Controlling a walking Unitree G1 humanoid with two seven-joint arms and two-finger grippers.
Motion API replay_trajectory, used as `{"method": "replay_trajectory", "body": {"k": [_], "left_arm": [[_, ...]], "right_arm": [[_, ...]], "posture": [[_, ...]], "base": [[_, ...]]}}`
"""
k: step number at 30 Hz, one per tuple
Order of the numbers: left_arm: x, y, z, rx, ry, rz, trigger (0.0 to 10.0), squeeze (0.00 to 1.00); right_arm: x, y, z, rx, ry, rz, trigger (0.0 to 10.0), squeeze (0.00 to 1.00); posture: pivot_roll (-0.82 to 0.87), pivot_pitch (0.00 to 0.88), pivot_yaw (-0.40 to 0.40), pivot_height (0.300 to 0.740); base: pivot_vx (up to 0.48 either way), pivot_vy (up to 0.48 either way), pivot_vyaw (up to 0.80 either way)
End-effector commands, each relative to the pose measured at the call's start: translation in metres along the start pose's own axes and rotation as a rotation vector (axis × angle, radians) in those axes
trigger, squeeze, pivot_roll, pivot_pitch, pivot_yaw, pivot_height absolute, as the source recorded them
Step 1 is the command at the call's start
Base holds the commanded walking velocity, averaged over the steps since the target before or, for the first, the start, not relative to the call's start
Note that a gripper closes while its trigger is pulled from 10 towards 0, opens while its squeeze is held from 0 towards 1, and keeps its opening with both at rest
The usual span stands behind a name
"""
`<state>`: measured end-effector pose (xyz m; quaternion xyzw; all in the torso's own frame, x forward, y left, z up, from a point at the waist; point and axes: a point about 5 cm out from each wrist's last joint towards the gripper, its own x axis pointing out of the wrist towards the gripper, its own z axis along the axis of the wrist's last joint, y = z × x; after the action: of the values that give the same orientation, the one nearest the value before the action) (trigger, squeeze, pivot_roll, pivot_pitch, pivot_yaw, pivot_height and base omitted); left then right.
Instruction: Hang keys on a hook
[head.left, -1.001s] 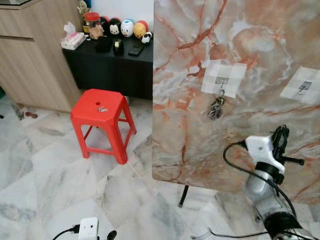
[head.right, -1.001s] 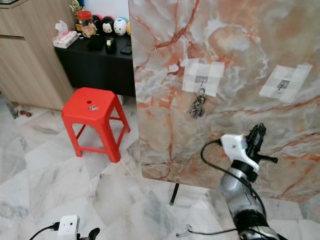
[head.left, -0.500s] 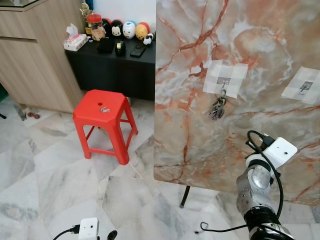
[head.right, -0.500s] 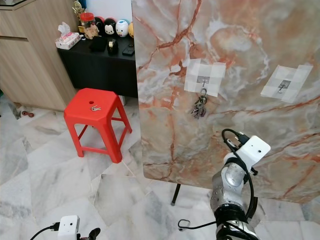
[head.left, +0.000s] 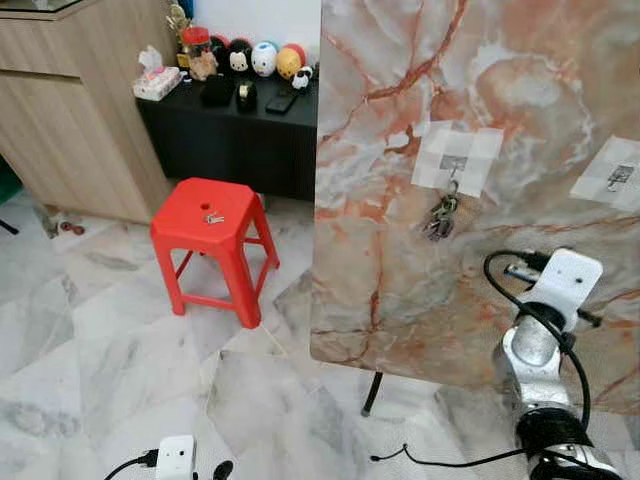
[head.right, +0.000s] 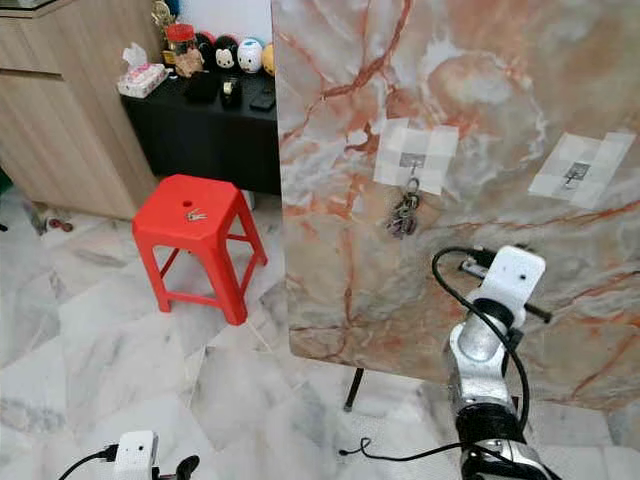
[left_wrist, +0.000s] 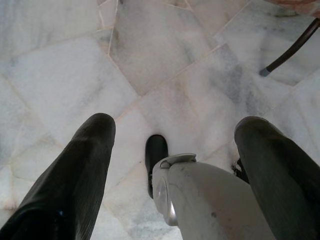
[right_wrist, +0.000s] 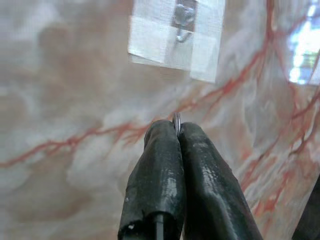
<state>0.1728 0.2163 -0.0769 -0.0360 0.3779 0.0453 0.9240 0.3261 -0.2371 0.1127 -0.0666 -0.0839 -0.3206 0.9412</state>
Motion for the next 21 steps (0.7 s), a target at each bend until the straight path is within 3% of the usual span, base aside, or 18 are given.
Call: {"method": "replay_trajectory", "body": {"k": [1, 11, 13, 16, 21], "left_arm": [[-0.002, 0.001, -0.005, -0.007, 0.016, 0.005, 10.0, 0.00], [-0.003, 0.001, -0.008, -0.016, 0.024, 0.000, 10.0, 0.00], [-0.003, 0.001, -0.008, -0.020, 0.025, -0.005, 10.0, 0.00], [-0.002, 0.000, -0.008, -0.027, 0.024, -0.010, 10.0, 0.00], [-0.002, 0.000, -0.007, -0.031, 0.022, -0.010, 10.0, 0.00]], "right_arm": [[0.002, 0.003, 0.005, -0.073, -0.040, 0.016, 10.0, 0.00], [0.005, -0.001, 0.015, -0.268, -0.163, -0.071, 10.0, 0.00], [0.005, -0.003, 0.012, -0.231, -0.124, -0.099, 10.0, 0.00], [0.005, -0.013, -0.004, -0.138, 0.033, -0.177, 10.0, 0.00], [0.004, -0.023, -0.014, -0.149, 0.093, -0.234, 10.0, 0.00]], "posture": [[0.10, 0.073, -0.045, 0.740], [0.10, 0.072, -0.048, 0.740], [0.10, 0.074, -0.049, 0.740], [0.10, 0.070, -0.052, 0.740], [0.11, 0.064, -0.052, 0.740]], "base": [[0.000, 0.000, 0.00], [0.000, 0.000, 0.00], [0.000, 0.000, 0.00], [0.000, 0.000, 0.00], [0.000, 0.000, 0.00]]}}
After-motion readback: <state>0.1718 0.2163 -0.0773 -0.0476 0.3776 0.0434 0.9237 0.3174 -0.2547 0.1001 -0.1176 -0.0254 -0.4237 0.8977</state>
